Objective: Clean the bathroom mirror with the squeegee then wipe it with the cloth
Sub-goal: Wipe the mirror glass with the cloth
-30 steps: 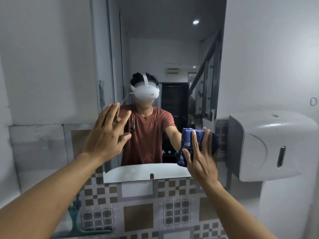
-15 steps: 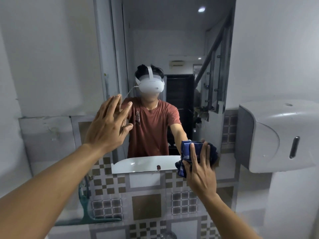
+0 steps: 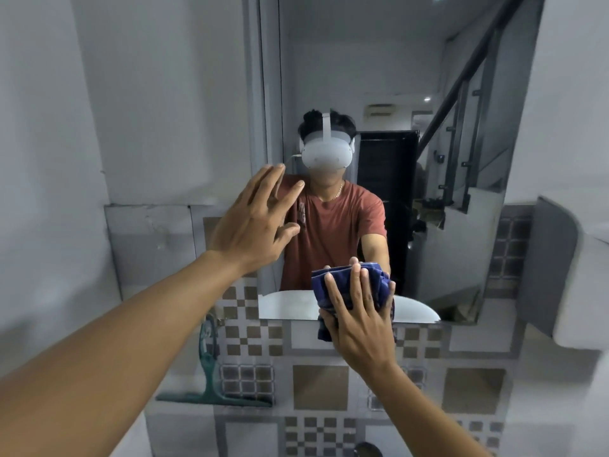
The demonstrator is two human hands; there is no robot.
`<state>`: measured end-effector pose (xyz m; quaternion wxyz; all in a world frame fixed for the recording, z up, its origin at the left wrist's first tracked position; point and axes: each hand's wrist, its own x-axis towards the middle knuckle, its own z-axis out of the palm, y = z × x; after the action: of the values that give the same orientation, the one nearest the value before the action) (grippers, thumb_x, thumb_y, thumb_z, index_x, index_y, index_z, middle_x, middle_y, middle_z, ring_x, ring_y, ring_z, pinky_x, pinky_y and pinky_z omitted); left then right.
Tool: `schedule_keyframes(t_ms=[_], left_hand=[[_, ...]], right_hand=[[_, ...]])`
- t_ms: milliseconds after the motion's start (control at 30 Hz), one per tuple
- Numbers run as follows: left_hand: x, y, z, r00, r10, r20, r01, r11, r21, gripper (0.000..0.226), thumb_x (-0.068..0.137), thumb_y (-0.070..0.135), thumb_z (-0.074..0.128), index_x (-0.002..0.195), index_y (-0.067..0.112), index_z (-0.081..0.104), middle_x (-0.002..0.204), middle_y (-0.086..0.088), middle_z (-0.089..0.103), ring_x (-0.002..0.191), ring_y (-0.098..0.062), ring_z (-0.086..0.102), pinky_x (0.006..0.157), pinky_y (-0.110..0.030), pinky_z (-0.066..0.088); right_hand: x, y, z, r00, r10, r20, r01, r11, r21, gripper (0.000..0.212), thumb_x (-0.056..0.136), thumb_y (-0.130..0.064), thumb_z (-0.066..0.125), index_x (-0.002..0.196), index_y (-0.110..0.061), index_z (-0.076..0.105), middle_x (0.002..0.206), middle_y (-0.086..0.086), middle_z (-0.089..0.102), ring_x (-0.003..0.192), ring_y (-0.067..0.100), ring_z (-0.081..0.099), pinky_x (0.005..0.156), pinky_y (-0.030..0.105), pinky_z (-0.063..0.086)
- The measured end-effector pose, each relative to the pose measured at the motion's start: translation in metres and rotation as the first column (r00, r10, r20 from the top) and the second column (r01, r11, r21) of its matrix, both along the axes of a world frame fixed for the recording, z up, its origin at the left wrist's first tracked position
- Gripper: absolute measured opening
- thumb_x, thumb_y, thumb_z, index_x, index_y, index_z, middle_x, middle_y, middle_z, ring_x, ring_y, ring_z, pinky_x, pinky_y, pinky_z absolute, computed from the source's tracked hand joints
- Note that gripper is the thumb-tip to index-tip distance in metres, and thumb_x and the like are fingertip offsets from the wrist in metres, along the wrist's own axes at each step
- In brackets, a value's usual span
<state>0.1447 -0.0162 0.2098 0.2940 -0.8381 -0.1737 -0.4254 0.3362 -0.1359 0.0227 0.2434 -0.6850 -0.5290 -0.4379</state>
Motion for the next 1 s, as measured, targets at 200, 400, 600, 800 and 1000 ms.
schedule_keyframes(t_ms=[200,400,600,800,1000], left_hand=[[0.001,0.002,-0.001,1.0,-0.008,0.0,0.008,1.0,0.003,0.072,0.094,0.045,0.058,0.155,0.017,0.033,0.159,-0.023,0.026,0.149,-0.038,0.021,0.117,-0.051,0.033],[-0.001,0.002,0.001,1.0,-0.023,0.001,0.023,1.0,0.011,0.072,0.092,0.044,0.06,0.154,0.017,0.035,0.158,-0.023,0.028,0.148,-0.038,0.022,0.119,-0.047,0.031],[-0.002,0.001,0.002,1.0,-0.021,-0.004,0.021,1.0,-0.012,0.071,0.093,0.045,0.06,0.154,0.018,0.035,0.159,-0.021,0.028,0.149,-0.036,0.022,0.116,-0.049,0.036],[-0.005,-0.002,0.003,0.999,-0.041,-0.013,0.04,0.999,-0.026,0.068,0.093,0.042,0.061,0.153,0.019,0.037,0.16,-0.019,0.026,0.15,-0.034,0.02,0.117,-0.047,0.035],[-0.018,-0.006,0.007,0.998,-0.035,-0.052,0.032,0.998,-0.059,0.061,0.094,0.03,0.06,0.151,0.019,0.041,0.161,-0.017,0.024,0.151,-0.032,0.019,0.113,-0.044,0.037]], right_hand=[[-0.036,0.033,0.013,0.983,0.089,0.162,-0.08,0.995,-0.062,0.066,0.102,-0.043,0.049,0.16,-0.024,0.025,0.166,0.02,0.012,0.155,0.031,0.011,0.118,0.07,0.011],[-0.054,0.045,0.015,0.917,0.235,0.321,-0.168,0.96,-0.224,0.067,0.096,-0.028,0.043,0.16,-0.021,0.025,0.166,0.014,0.022,0.154,0.027,0.021,0.122,0.062,0.0],[-0.057,0.046,0.009,0.872,0.314,0.375,-0.172,0.914,-0.367,0.068,0.097,-0.031,0.054,0.158,-0.017,0.029,0.163,0.013,0.031,0.152,0.027,0.026,0.122,0.057,0.006],[-0.063,0.044,0.008,0.859,0.349,0.374,-0.19,0.896,-0.4,0.057,0.098,-0.022,0.037,0.155,-0.015,0.034,0.158,0.015,0.041,0.149,0.026,0.034,0.121,0.058,0.014],[-0.072,0.042,-0.003,0.809,0.48,0.34,-0.252,0.805,-0.536,0.045,0.098,-0.014,0.037,0.142,-0.012,0.047,0.14,0.011,0.061,0.138,0.022,0.051,0.121,0.052,0.026]])
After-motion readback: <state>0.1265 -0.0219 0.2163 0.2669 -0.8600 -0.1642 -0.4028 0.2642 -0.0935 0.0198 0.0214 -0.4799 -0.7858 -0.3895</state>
